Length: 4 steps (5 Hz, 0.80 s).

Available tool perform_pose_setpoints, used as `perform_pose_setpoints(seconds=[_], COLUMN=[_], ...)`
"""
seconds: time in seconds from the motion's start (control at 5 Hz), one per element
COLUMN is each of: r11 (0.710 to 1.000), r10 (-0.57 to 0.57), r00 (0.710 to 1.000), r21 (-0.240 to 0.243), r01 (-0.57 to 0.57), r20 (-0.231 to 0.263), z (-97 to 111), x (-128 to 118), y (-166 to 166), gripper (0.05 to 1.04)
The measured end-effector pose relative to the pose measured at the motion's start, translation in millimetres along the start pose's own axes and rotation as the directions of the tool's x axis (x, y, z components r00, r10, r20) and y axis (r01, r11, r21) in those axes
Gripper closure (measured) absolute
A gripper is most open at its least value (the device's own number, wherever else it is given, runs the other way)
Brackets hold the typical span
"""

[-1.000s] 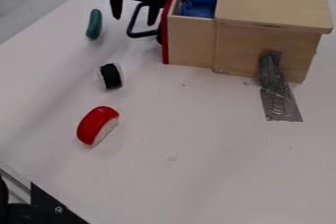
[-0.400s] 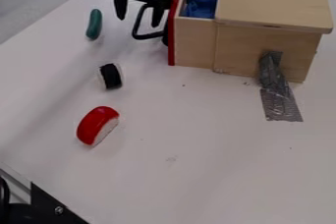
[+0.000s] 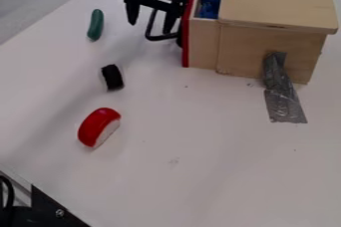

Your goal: Close the drawer

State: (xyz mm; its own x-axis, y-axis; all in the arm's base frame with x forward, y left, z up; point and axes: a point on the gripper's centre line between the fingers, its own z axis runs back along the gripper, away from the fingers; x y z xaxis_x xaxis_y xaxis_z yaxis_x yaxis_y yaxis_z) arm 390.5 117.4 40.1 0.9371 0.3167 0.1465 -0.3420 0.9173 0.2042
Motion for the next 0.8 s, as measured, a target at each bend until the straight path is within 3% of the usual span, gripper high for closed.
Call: perform_pose_setpoints(seconds=[0.8], r11=[0.999], r10=[-0.043], r00=[0.999], r21=[0.012], r01=[0.042], r20=[0.022], z=[5.3], x=[-11.6], y=[-14.2], gripper=[0.085])
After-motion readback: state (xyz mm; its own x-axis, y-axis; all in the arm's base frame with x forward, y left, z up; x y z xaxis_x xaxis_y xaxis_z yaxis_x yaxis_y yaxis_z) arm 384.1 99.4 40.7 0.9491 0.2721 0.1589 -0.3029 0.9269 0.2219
